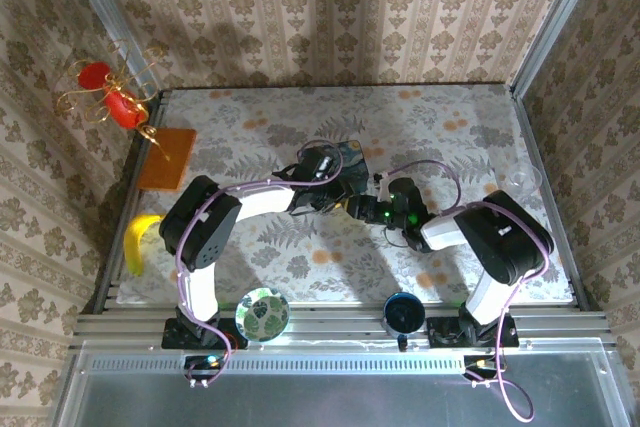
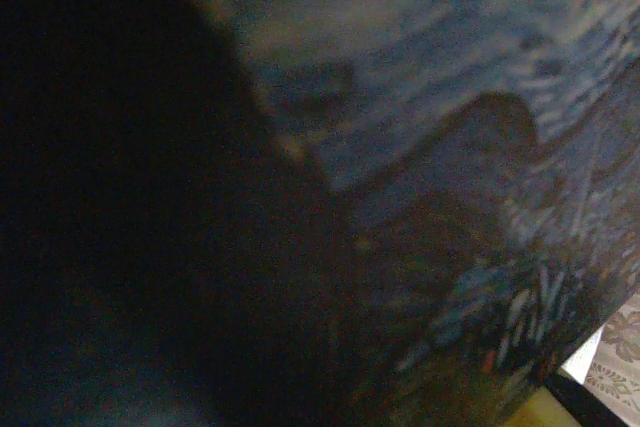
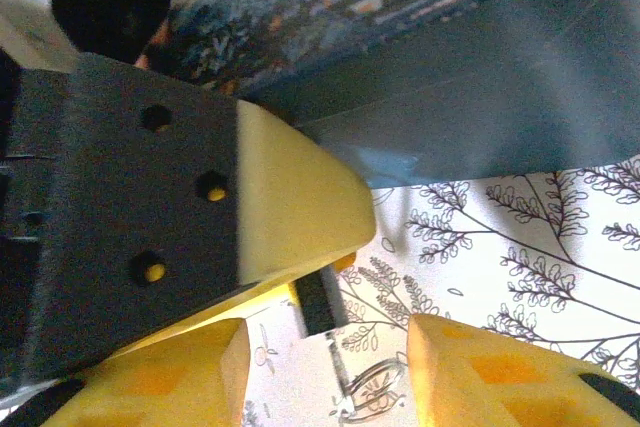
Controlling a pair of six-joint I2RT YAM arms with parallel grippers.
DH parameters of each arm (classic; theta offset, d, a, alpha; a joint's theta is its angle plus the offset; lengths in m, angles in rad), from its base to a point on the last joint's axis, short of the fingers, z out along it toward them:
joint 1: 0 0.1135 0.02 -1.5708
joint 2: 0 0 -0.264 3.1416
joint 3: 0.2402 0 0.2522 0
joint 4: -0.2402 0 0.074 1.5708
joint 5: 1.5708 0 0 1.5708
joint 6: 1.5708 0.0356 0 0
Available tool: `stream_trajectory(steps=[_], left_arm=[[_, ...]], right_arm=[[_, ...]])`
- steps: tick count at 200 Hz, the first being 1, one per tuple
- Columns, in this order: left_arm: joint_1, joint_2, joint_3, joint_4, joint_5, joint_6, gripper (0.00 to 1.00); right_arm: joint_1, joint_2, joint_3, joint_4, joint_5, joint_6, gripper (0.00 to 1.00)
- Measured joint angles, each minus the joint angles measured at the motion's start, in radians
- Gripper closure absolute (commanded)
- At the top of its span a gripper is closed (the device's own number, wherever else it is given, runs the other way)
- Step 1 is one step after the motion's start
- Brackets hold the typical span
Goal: Unlock a padlock with a key
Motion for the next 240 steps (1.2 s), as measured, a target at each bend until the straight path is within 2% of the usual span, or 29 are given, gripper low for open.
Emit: stream_trajectory(steps=[70, 100, 152, 240], left_arm=[[0.002, 0.0, -0.024, 0.051, -0.004, 0.003, 1.0], [0.005, 0.0, -0.024, 0.051, -0.002, 0.004, 1.0], [0.005, 0.0, -0.024, 0.052, -0.001, 0.004, 1.0], [0.005, 0.0, -0.024, 0.054, 0.0, 0.004, 1.0]], right_arm=[[-0.003, -0.041, -0.075, 0.067, 0.0, 0.014, 0.61], [-0.005, -0.063, -0.108, 0.07, 0.003, 0.027, 0.69], [-0.007, -0.07, -0.114, 0.099, 0.003, 0.047, 0.72], [-0.008, 0.07, -0.074, 0.207, -0.007, 0.092, 0.74]])
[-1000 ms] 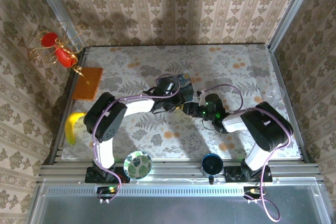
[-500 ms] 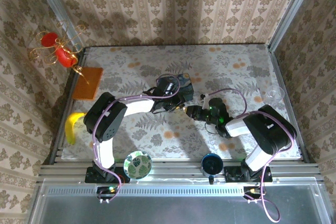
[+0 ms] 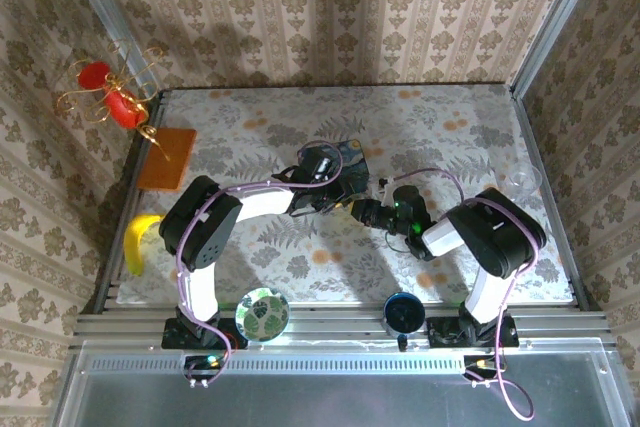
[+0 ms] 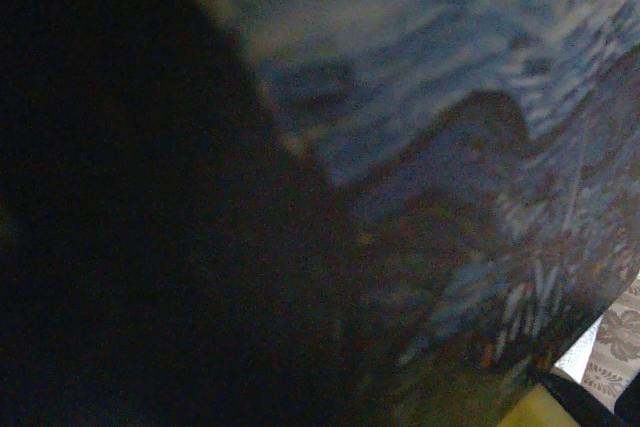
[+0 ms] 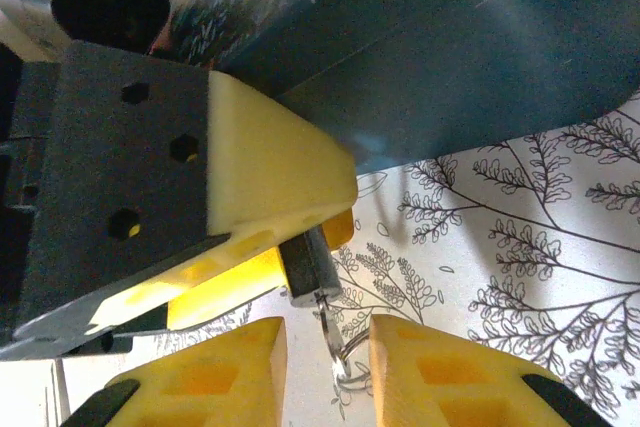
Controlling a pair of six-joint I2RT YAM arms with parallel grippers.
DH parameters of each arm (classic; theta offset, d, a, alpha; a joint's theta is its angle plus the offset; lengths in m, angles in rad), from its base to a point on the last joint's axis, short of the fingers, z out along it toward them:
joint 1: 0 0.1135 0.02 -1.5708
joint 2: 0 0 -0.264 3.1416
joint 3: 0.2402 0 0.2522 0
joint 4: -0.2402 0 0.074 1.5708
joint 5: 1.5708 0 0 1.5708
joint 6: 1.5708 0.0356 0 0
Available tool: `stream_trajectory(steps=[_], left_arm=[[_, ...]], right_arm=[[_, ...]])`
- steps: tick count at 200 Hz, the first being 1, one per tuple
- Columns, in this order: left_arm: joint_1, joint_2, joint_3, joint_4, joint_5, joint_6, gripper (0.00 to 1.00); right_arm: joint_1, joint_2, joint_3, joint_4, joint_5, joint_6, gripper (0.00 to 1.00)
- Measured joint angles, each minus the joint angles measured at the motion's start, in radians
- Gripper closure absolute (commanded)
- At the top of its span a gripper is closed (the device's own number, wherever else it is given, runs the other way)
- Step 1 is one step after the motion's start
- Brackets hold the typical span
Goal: Unlock a padlock with a key
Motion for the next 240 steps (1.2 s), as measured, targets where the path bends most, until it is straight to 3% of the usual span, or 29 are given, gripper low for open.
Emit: stream_trajectory(steps=[35, 87, 163, 213, 240], left_arm=[[0.001, 0.0, 0.0, 0.001, 0.0, 0.001, 1.0], [0.006, 0.0, 0.0, 0.002, 0.003, 0.001, 1.0], [0.007, 0.0, 0.0, 0.002, 0.003, 0.001, 1.0], [0.007, 0.0, 0.0, 0.001, 0.003, 0.001, 1.0], [0.007, 0.0, 0.0, 0.001, 0.003, 0.002, 1.0]], right_arm=[[-0.001, 0.036, 0.014, 0.043, -0.017, 0.017, 0.83], [-0.003, 0.044, 0.014, 0.066, -0.02, 0.033, 0.75], [-0.003, 0.044, -0.003, 0.071, -0.02, 0.034, 0.79], [-0.003, 0.043, -0.003, 0.069, -0.019, 0.034, 0.88], [-0.003, 0.042, -0.003, 0.069, -0.019, 0.034, 0.99]])
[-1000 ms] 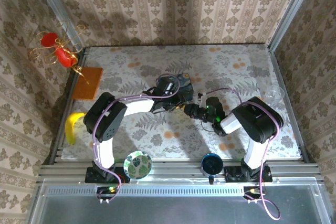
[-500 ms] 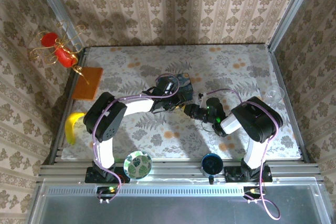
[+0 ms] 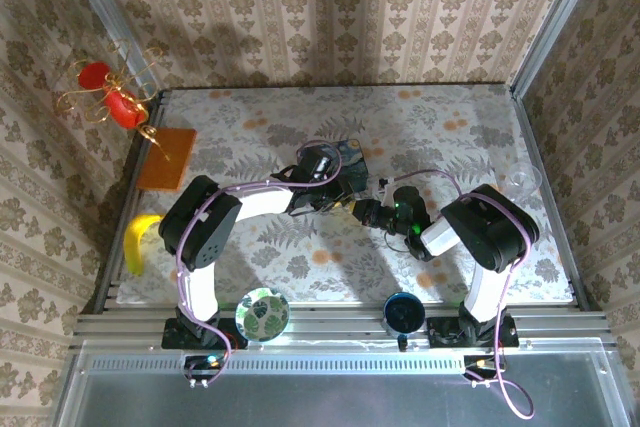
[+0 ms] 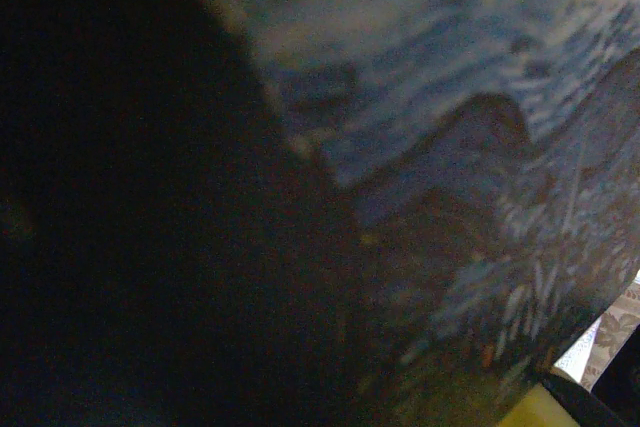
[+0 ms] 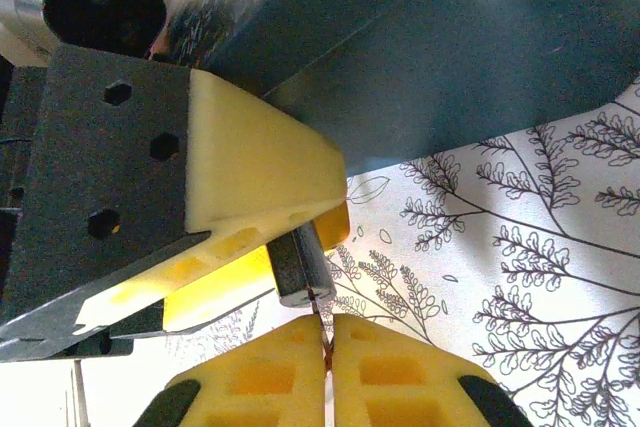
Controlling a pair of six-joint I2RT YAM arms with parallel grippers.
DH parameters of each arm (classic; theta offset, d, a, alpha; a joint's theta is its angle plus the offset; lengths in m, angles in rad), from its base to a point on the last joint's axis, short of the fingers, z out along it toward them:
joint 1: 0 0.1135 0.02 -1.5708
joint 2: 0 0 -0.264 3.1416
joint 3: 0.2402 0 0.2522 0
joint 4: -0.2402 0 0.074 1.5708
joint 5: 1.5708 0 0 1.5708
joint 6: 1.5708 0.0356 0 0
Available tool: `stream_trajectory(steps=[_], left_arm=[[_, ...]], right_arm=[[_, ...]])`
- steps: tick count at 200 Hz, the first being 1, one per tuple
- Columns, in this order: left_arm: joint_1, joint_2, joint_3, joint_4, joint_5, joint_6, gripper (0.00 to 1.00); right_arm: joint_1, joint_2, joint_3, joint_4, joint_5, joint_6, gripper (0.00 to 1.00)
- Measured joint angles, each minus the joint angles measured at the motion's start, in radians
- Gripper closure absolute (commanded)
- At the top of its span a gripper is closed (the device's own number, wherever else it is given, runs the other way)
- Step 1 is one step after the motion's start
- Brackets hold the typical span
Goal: Unlock a padlock with a key
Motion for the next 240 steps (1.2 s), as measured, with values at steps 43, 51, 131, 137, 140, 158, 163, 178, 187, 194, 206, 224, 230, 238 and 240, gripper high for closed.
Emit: stream_trajectory(steps=[43, 51, 131, 137, 140, 158, 163, 178, 187, 194, 206, 224, 230, 238, 240], left_arm=[[0.001, 0.0, 0.0, 0.0, 0.001, 0.001, 1.0], [0.001, 0.0, 0.0, 0.0, 0.002, 0.002, 1.0], [0.013, 0.0, -0.014, 0.027, -0.019, 0.003, 0.78], [0.013, 0.0, -0.018, 0.036, -0.019, 0.003, 0.74], [0.013, -0.001, -0.02, 0.041, -0.019, 0.003, 0.71], [0.013, -0.005, -0.034, 0.064, -0.02, 0.009, 0.58], [0.013, -0.006, -0.038, 0.067, -0.018, 0.01, 0.58], [0.009, -0.018, -0.047, 0.07, 0.003, 0.01, 0.52], [0.005, -0.025, -0.054, 0.071, 0.012, 0.01, 0.51], [0.004, -0.032, -0.06, 0.072, 0.018, 0.01, 0.5], [0.0, -0.045, -0.074, 0.082, 0.018, 0.01, 0.48], [0.0, -0.061, -0.099, 0.111, 0.018, 0.01, 0.48], [0.0, -0.065, -0.108, 0.122, 0.017, 0.01, 0.48], [0.0, -0.069, -0.122, 0.14, 0.015, 0.01, 0.48], [0.0, -0.071, -0.127, 0.146, 0.014, 0.01, 0.48]], right_arm=[[0.0, -0.001, 0.0, 0.0, 0.0, -0.001, 1.0], [0.0, -0.001, 0.001, 0.0, 0.0, -0.001, 1.0], [-0.005, 0.067, 0.04, 0.05, -0.019, 0.045, 1.0], [-0.005, 0.068, 0.041, 0.053, -0.019, 0.048, 1.0], [-0.005, 0.069, 0.041, 0.053, -0.019, 0.049, 1.0], [-0.006, 0.072, 0.041, 0.058, -0.02, 0.054, 1.0], [-0.006, 0.072, 0.041, 0.062, -0.021, 0.056, 1.0], [-0.006, 0.074, 0.047, 0.072, -0.019, 0.064, 1.0], [-0.006, 0.074, 0.051, 0.072, -0.019, 0.07, 1.0], [-0.006, 0.074, 0.054, 0.073, -0.019, 0.073, 1.0], [-0.006, 0.074, 0.055, 0.074, -0.02, 0.078, 1.0], [-0.006, 0.074, 0.055, 0.075, -0.019, 0.079, 1.0], [-0.006, 0.074, 0.055, 0.076, -0.019, 0.08, 1.0], [-0.006, 0.074, 0.055, 0.076, -0.019, 0.082, 1.0], [-0.006, 0.074, 0.055, 0.076, -0.019, 0.082, 1.0]])
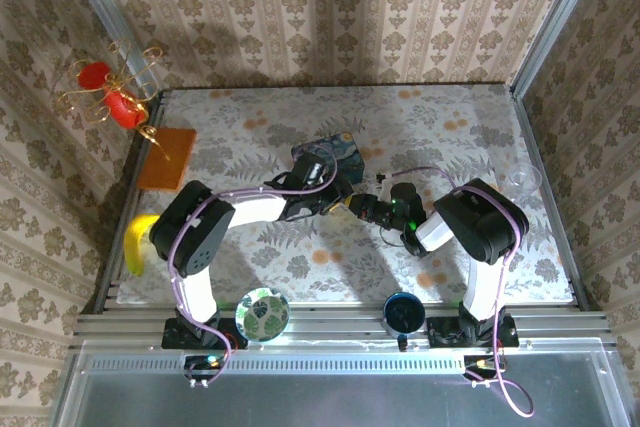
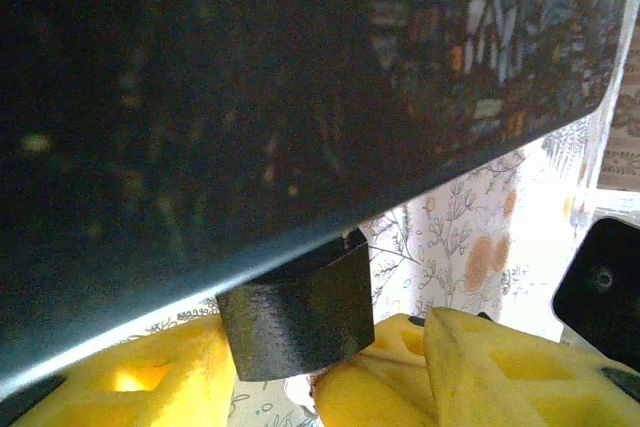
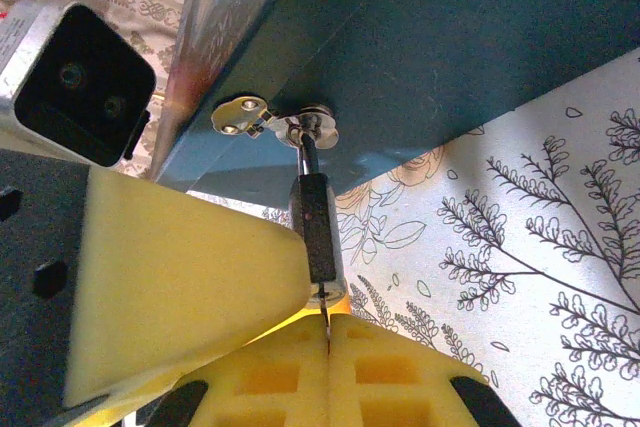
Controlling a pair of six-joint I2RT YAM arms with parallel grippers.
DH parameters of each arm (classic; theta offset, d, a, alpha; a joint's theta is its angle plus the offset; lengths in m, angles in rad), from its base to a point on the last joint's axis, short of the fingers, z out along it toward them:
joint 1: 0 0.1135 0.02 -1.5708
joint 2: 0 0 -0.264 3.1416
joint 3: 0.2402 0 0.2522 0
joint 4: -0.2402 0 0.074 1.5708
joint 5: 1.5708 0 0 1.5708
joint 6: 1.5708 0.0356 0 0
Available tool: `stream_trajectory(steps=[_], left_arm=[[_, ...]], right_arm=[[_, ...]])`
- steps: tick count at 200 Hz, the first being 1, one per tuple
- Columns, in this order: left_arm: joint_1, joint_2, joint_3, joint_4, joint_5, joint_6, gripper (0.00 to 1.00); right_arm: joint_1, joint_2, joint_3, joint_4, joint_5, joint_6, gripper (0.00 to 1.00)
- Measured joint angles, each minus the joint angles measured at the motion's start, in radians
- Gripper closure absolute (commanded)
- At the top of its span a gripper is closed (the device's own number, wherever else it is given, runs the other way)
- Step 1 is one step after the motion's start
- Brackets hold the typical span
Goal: Unlock a padlock with a key
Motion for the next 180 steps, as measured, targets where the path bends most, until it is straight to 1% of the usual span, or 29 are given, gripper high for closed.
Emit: stream_trajectory(steps=[17, 52, 82, 89, 99, 114, 128, 155, 165, 171, 180], left_arm=[[0.0, -0.009, -0.035, 0.04, -0.011, 0.0, 0.48], [0.0, -0.04, -0.105, 0.108, -0.05, 0.001, 0.54], [0.0, -0.051, -0.136, 0.167, -0.08, 0.001, 0.55], [0.0, -0.051, -0.14, 0.183, -0.083, 0.001, 0.57], [0.0, -0.05, -0.143, 0.212, -0.087, 0.0, 0.63], [0.0, -0.04, -0.144, 0.259, -0.091, -0.005, 0.64], [0.006, -0.022, -0.15, 0.308, -0.09, -0.014, 0.68], [0.011, 0.025, -0.156, 0.391, -0.081, -0.034, 0.68], [0.012, 0.034, -0.156, 0.412, -0.076, -0.041, 0.67], [0.013, 0.038, -0.156, 0.422, -0.074, -0.044, 0.64], [0.012, 0.042, -0.157, 0.434, -0.074, -0.052, 0.56]], right_arm=[[0.0, 0.0, 0.0, 0.0, 0.0, 0.0, 1.0], [0.0, 0.0, 0.0, 0.0, 0.001, 0.008, 1.0], [0.0, 0.0, 0.0, 0.002, 0.001, 0.019, 1.0], [0.0, 0.0, 0.001, 0.002, 0.001, 0.022, 1.0], [0.0, 0.0, 0.001, 0.002, 0.001, 0.023, 1.0], [0.0, 0.0, 0.001, 0.003, 0.004, 0.023, 1.0], [-0.002, 0.0, 0.005, 0.005, 0.008, 0.026, 1.0], [-0.002, 0.0, 0.008, 0.005, 0.019, 0.031, 1.0], [-0.003, 0.0, 0.008, 0.005, 0.023, 0.034, 1.0], [-0.003, 0.0, 0.008, 0.006, 0.023, 0.038, 1.0], [-0.003, 0.0, 0.008, 0.006, 0.023, 0.042, 1.0]])
